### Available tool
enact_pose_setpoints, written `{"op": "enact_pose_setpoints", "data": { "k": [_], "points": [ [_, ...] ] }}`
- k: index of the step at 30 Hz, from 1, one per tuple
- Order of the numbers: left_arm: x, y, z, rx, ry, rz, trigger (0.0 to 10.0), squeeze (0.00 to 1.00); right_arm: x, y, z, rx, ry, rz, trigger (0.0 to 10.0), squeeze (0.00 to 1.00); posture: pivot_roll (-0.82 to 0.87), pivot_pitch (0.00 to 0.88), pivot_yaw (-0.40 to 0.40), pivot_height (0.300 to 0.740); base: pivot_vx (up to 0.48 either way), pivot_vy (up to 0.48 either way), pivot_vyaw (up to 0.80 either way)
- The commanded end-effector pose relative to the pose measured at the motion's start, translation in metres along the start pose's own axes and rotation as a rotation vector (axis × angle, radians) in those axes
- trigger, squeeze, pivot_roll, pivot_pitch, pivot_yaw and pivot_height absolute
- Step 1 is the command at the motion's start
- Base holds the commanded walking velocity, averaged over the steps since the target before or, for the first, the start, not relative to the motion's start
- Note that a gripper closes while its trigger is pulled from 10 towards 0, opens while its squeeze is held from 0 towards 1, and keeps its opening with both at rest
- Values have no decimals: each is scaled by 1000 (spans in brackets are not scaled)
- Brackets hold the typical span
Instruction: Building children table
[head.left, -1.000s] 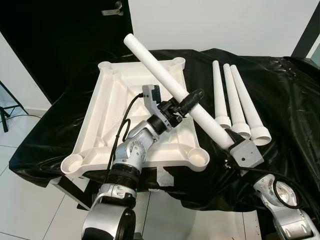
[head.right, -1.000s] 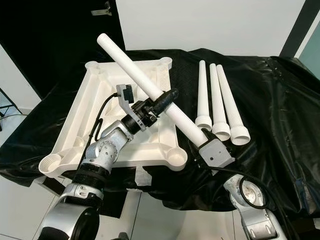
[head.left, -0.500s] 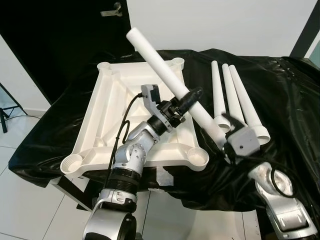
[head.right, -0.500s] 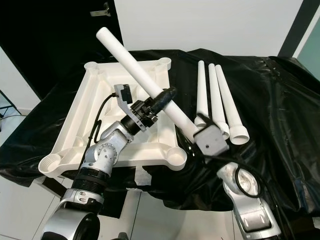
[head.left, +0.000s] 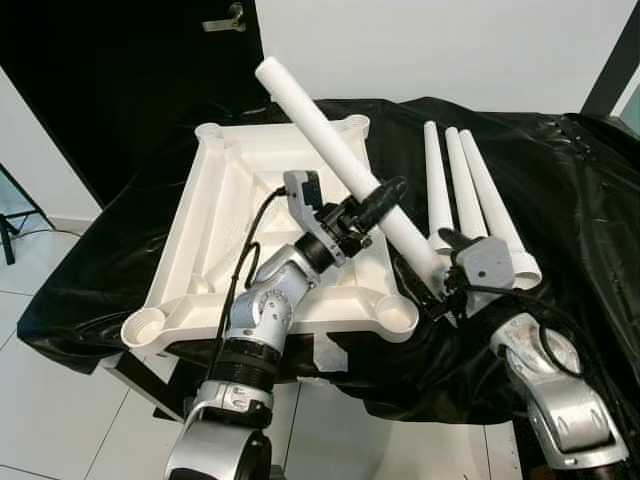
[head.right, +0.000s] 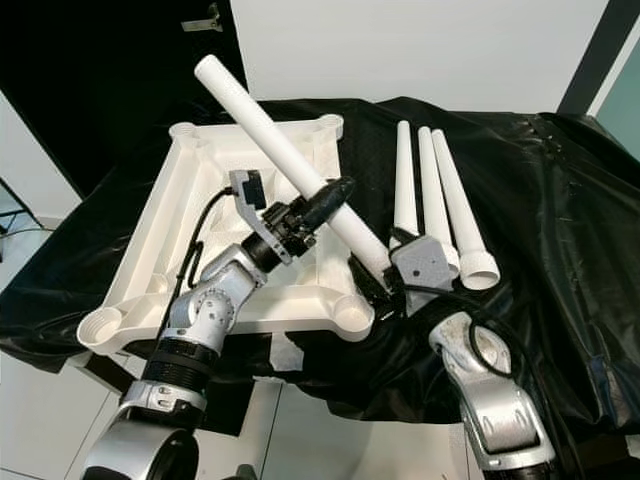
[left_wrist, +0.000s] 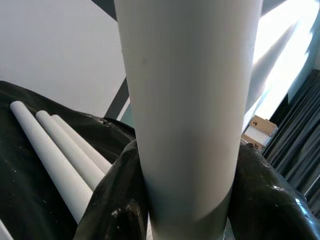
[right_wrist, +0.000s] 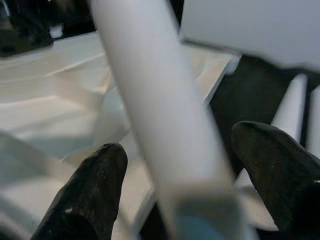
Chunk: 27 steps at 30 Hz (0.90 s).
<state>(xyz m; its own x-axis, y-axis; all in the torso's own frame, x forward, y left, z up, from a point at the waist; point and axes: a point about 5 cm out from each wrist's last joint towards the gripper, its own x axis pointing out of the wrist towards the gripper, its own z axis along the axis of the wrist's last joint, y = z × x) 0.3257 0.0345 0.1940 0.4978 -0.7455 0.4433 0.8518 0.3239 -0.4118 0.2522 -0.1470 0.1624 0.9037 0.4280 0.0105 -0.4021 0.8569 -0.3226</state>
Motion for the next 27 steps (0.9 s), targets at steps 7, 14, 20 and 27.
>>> {"op": "enact_pose_setpoints", "data": {
  "k": [7,14,20,27],
  "points": [
    [2,-9,2,34,6,-85,0,0,13,11,0,77,44,132,3725,0,123,0,23,740,0,0,0],
    [0,-10,5,44,-6,-78,0,0,20,6,6,171,58,155,0,0,132,0,19,740,0,0,0],
    [1,-10,6,32,-14,-69,4353,0,19,-5,7,249,69,168,0,0,130,0,23,740,0,0,0],
    [1,-15,12,-14,-47,-122,10000,714,18,-17,10,302,74,215,0,0,121,0,32,740,0,0,0]
  ]
}}
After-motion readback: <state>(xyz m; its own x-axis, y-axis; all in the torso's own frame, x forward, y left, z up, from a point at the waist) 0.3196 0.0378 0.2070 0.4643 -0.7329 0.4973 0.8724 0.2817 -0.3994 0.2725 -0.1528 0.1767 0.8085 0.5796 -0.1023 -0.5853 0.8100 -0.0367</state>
